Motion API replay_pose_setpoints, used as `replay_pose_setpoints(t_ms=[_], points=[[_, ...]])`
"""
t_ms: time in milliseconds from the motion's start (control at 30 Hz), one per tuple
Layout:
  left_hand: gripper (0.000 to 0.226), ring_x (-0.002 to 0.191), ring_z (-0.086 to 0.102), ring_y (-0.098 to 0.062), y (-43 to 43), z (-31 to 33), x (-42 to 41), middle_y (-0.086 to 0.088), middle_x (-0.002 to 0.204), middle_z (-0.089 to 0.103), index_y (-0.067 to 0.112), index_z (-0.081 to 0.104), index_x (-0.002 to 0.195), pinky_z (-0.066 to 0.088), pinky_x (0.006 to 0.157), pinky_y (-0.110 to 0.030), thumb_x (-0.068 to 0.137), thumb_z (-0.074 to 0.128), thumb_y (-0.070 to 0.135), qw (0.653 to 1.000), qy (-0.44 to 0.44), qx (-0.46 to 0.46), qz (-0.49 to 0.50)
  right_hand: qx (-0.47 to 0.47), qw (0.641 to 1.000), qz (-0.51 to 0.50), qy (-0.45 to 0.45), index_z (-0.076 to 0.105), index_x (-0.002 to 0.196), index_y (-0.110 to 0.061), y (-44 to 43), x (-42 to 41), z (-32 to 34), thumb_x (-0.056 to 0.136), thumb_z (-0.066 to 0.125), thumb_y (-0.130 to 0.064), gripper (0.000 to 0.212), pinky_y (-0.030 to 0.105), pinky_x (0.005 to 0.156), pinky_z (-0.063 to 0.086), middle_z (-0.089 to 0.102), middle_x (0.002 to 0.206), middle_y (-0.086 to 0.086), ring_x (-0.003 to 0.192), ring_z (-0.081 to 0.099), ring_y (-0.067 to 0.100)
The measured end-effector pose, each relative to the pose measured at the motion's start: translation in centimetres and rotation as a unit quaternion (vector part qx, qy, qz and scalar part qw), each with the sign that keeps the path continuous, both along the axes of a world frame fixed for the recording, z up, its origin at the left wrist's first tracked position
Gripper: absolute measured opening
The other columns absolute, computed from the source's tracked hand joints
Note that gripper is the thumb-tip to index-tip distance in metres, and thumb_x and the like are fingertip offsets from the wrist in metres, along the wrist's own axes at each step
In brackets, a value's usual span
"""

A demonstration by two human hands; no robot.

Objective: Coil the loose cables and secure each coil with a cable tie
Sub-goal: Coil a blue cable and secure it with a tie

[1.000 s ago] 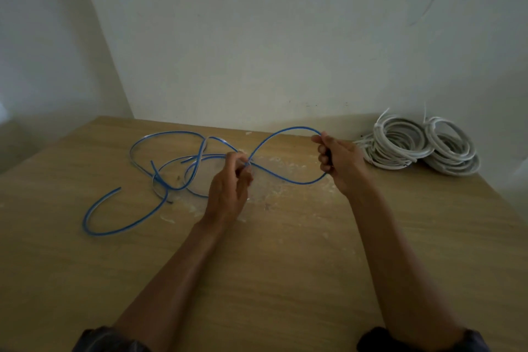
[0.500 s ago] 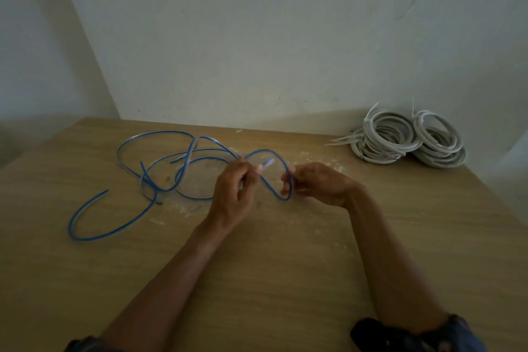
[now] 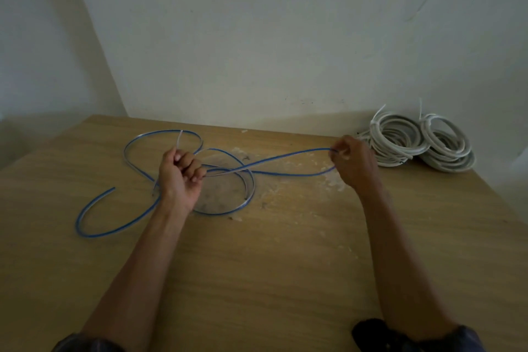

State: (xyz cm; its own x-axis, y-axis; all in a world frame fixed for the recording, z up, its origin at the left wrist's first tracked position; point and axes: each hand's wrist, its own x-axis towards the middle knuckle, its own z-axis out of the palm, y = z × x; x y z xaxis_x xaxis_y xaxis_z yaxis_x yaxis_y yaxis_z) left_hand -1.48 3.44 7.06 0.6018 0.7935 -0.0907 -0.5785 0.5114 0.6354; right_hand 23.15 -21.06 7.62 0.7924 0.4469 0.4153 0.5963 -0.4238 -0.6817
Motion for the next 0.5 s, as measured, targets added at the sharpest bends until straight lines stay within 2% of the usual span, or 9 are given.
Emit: replay_pose_setpoints(t_ms=[33,100,200,233,300,333,367,433,500], points=[[0.042,0.044,0.016,-0.010,0.3,-0.3,-0.1,0.007,0.053,0.021,0.023,0.036,0.065,0.019,0.041,-0.024,0.107,0.033,0.027,1.000,0.012,0.007,0.012,0.008,0.996,-0.079,-0.048,0.069,0.091,-0.021,0.2,-0.2,0.2,0.089,0.072,-0.020,0.004,0.036,0.082,0.044,0.067,0.093,0.003,0.095,0.063,0.022],[0.041,0.046,0.014,-0.012,1.2,-0.6,-0.4,0.007,0.054,0.021,0.023,0.035,0.066,0.018,0.041,-0.025,0.106,0.034,0.024,0.997,0.044,0.037,0.048,-0.030,0.984,-0.171,-0.027,0.066,0.109,-0.021,0.3,-0.6,0.3,0.098,0.059,-0.031,0.017,0.037,0.079,0.042,0.066,0.105,0.013,0.105,0.061,0.035],[0.035,0.050,0.009,-0.013,2.5,-1.0,-1.1,0.008,0.052,0.021,0.024,0.029,0.067,0.014,0.041,-0.026,0.100,0.032,0.013,0.982,0.099,0.113,0.117,0.040,0.992,-0.061,0.103,0.064,0.103,-0.020,0.5,-0.5,0.2,0.099,0.051,-0.015,0.015,0.037,0.078,0.051,0.073,0.094,0.010,0.097,0.069,0.035],[0.034,0.048,0.011,-0.012,3.0,-1.3,-1.2,0.009,0.052,0.021,0.024,0.029,0.067,0.014,0.041,-0.025,0.098,0.032,0.010,0.975,0.117,0.130,0.136,0.139,0.970,0.018,0.200,0.064,0.100,-0.020,0.4,-0.5,0.4,0.098,0.051,-0.007,0.019,0.036,0.078,0.053,0.073,0.095,0.008,0.097,0.070,0.031],[0.034,0.046,0.015,-0.010,3.4,-1.8,-1.4,0.009,0.052,0.023,0.025,0.030,0.066,0.015,0.041,-0.025,0.096,0.033,0.009,0.970,0.140,0.137,0.148,0.339,0.845,0.133,0.391,0.065,0.106,-0.016,-0.2,-0.8,1.7,0.099,0.048,-0.003,0.022,0.038,0.084,0.054,0.070,0.107,0.009,0.101,0.068,0.026],[0.034,0.046,0.016,-0.009,3.5,-2.0,-1.4,0.009,0.053,0.024,0.025,0.032,0.066,0.015,0.041,-0.025,0.097,0.033,0.010,0.970,0.142,0.134,0.145,0.404,0.784,0.157,0.444,0.064,0.110,-0.013,-0.5,-0.7,2.1,0.101,0.047,-0.007,0.021,0.040,0.087,0.055,0.071,0.109,0.010,0.100,0.069,0.025],[0.034,0.046,0.017,-0.009,3.6,-2.0,-1.4,0.009,0.054,0.025,0.024,0.033,0.066,0.016,0.041,-0.024,0.097,0.034,0.011,0.971,0.142,0.135,0.139,0.424,0.763,0.156,0.463,0.064,0.113,-0.013,-0.7,-0.5,2.5,0.102,0.047,-0.013,0.020,0.040,0.087,0.056,0.071,0.108,0.010,0.097,0.071,0.023],[0.033,0.046,0.020,-0.009,3.4,-1.7,-1.3,0.008,0.054,0.028,0.022,0.040,0.069,0.020,0.042,-0.023,0.100,0.035,0.014,0.973,0.134,0.148,0.111,0.320,0.847,0.109,0.411,0.061,0.113,-0.015,-1.1,-0.6,2.9,0.105,0.048,-0.018,0.016,0.035,0.072,0.057,0.072,0.103,0.015,0.079,0.074,0.019],[0.033,0.047,0.027,-0.009,2.8,-1.5,-0.8,0.008,0.054,0.034,0.019,0.049,0.075,0.028,0.045,-0.023,0.106,0.037,0.022,0.981,0.109,0.154,0.051,0.092,0.934,0.088,0.333,0.060,0.110,-0.011,-1.5,-1.1,2.9,0.107,0.045,-0.017,0.016,0.022,0.052,0.048,0.073,0.096,0.023,0.056,0.070,0.016]])
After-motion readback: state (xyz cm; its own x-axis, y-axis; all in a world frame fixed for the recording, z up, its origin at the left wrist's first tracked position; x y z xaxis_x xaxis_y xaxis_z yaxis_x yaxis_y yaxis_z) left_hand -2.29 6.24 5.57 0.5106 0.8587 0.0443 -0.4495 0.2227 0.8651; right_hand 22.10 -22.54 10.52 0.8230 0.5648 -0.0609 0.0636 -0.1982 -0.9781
